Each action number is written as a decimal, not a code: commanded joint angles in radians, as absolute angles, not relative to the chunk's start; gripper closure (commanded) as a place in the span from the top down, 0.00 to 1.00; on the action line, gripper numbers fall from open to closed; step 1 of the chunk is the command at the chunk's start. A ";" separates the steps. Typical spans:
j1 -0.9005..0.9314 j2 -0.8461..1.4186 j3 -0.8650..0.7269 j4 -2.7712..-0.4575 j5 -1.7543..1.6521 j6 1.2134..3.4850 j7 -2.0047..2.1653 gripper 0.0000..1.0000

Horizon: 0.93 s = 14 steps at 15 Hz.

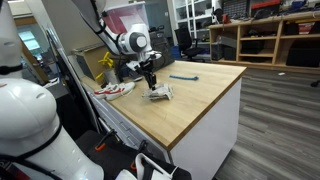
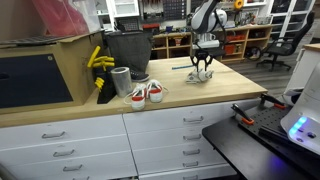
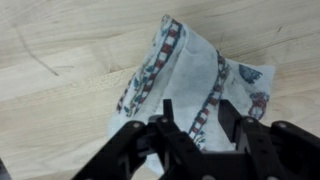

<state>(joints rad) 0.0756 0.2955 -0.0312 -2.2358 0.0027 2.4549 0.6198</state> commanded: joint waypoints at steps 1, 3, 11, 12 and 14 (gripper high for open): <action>0.110 0.334 -0.059 -2.216 -0.059 2.487 0.639 0.21; 0.130 0.350 -0.072 -2.241 -0.114 2.558 0.633 0.05; 0.195 0.396 -0.148 -2.378 -0.222 2.767 0.627 0.00; 0.201 0.387 -0.152 -2.393 -0.221 2.784 0.622 0.00; 0.206 0.353 -0.148 -2.418 -0.202 2.807 0.608 0.00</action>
